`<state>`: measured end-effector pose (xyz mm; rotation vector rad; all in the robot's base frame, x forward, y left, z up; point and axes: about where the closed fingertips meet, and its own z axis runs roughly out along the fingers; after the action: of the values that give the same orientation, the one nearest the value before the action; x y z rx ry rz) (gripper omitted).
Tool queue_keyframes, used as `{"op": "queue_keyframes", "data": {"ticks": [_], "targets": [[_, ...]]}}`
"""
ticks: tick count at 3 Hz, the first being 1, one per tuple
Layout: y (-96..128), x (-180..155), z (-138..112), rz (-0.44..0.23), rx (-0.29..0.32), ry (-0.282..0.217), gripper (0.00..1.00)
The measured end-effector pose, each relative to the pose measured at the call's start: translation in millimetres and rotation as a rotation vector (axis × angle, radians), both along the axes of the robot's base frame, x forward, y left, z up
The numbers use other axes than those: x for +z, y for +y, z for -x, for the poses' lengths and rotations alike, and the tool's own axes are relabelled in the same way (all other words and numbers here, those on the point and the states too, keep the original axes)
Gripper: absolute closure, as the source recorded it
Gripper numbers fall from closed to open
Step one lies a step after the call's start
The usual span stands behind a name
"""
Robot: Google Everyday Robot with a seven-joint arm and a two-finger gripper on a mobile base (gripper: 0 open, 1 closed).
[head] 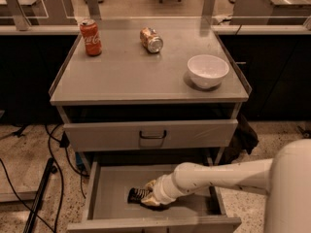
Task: Pick rxbar chocolate from middle drawer and place on counter
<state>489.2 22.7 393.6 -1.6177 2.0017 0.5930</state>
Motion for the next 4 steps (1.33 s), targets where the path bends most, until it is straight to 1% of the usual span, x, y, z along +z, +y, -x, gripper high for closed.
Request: {"op": "queue_keyframes", "data": {"ticks": [1, 2, 3, 4], "targets": [[-7.1, 24.0, -1.1, -0.040, 0.099, -0.001, 1.00], [-23.0, 53.8, 2.6, -0.035, 0.184, 0.012, 1.00], [-33.3, 66.8, 7.1, -0.039, 0.214, 0.015, 1.00], [-37.5, 78.1, 7.9, -0.048, 0.220, 0.002, 1.00]]}}
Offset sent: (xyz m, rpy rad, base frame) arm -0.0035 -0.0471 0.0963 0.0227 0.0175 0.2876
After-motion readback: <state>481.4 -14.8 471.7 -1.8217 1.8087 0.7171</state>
